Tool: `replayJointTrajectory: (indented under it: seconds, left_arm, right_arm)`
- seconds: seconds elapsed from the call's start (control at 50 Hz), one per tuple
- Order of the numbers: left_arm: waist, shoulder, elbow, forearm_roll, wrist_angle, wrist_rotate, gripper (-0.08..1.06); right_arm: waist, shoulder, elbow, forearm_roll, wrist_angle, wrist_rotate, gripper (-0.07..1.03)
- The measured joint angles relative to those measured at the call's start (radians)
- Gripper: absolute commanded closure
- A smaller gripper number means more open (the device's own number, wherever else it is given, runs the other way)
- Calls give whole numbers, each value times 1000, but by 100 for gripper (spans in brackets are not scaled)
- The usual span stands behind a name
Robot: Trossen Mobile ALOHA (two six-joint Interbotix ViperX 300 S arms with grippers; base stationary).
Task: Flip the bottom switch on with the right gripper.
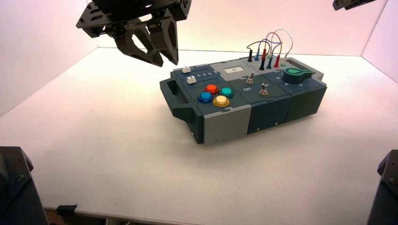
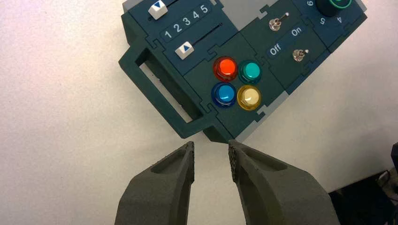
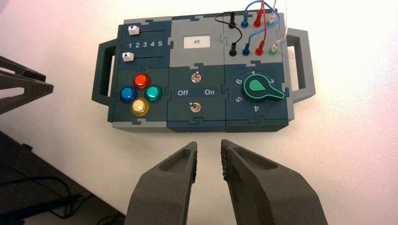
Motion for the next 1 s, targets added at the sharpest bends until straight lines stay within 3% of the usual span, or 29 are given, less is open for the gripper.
replayJointTrajectory:
  seconds: [0.38, 0.52, 0.58, 0.68, 1.0]
  left_arm:
    - [17, 41, -2, -3, 6, -3, 56]
    - [92, 75, -21, -3, 48, -11, 56]
    - [143, 98, -38, -3, 77, -9, 55]
    - [169, 126, -58, -5, 95, -9, 51]
    - [183, 305, -186, -12, 115, -9, 48]
  right_arm:
    - [0, 0, 0, 0, 15, -6, 66]
    - [0, 0, -2, 8, 15, -6, 66]
    - [0, 2, -8, 11, 17, -6, 66]
    - [2, 0, -25, 11, 23, -6, 66]
    - [2, 11, -86, 28, 32, -6, 66]
